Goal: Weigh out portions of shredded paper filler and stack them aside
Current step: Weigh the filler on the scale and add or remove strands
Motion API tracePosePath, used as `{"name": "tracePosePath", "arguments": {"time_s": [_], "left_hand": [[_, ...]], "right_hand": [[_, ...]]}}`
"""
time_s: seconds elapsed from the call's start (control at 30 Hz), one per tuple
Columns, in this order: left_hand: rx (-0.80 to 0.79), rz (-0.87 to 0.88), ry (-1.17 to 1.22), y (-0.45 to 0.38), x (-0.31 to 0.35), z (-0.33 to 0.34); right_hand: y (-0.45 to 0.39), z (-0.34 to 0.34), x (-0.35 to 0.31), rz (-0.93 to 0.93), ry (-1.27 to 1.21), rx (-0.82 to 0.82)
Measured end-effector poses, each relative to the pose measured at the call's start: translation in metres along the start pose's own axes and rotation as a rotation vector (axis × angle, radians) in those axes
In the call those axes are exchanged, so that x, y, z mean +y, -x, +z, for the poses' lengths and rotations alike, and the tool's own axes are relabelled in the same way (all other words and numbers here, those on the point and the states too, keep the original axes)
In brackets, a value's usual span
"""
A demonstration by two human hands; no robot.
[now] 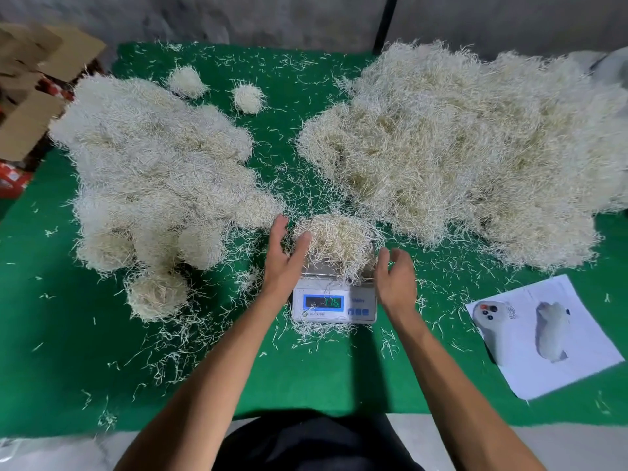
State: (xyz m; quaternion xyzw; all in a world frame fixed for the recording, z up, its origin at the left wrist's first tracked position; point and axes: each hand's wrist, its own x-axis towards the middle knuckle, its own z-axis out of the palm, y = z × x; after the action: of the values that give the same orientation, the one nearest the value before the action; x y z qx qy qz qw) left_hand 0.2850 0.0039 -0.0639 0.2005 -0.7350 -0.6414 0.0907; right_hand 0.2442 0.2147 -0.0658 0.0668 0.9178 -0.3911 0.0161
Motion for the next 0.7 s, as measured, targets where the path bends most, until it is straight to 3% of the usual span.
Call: {"name": "tracePosePath", "arguments": {"time_s": [0.47, 0.57, 0.7], "left_hand": [[0.002, -0.036, 0.021, -0.018, 0.009, 0.009], [-0.031, -0.075, 0.021, -0.024, 0.017, 0.021], [-0.205, -0.255, -0.071, -0.021, 0.022, 0.049]], "right_hand": [[-0.014, 0.006, 0.002, -0.013, -0.181, 0.076], [-0.019, 0.013, -0.007, -0.065, -0.246, -0.007], [-0.016, 0.04, -0.031, -0.015, -0.371, -0.116]]}}
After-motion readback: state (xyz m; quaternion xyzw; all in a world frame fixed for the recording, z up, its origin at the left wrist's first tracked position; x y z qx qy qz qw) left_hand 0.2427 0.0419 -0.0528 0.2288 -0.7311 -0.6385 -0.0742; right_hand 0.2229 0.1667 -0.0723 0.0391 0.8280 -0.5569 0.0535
